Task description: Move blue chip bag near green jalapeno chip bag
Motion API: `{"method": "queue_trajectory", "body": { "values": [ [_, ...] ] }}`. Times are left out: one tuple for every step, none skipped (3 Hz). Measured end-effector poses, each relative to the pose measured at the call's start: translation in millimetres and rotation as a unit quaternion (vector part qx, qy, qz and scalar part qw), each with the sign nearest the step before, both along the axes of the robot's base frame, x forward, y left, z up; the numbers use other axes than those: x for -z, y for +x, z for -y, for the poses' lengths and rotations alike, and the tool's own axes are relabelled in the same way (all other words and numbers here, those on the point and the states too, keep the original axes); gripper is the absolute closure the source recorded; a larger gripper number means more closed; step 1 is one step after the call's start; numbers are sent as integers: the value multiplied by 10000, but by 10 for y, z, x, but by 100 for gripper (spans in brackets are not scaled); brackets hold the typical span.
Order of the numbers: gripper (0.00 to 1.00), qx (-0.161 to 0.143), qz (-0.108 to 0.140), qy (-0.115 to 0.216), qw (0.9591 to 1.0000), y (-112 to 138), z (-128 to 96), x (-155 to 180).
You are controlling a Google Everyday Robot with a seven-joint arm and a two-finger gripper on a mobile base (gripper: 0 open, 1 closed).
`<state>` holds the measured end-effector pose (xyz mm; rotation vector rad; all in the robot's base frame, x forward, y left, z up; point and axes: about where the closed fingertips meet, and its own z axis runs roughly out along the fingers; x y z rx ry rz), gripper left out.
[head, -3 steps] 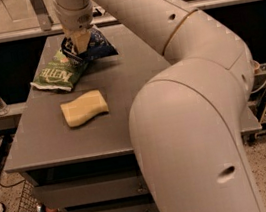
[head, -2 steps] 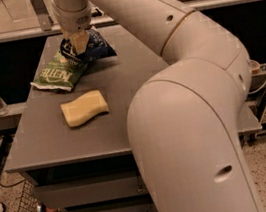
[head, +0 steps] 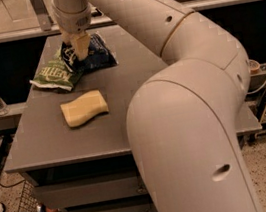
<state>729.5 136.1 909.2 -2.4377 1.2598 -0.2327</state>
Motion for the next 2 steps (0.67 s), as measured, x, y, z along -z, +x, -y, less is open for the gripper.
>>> {"method": "queue_trajectory", "body": {
  "values": [
    [0,-8,-5,1,10000,11,-18,30],
    [0,56,74,51,9999,17,89,-80]
  ]
}}
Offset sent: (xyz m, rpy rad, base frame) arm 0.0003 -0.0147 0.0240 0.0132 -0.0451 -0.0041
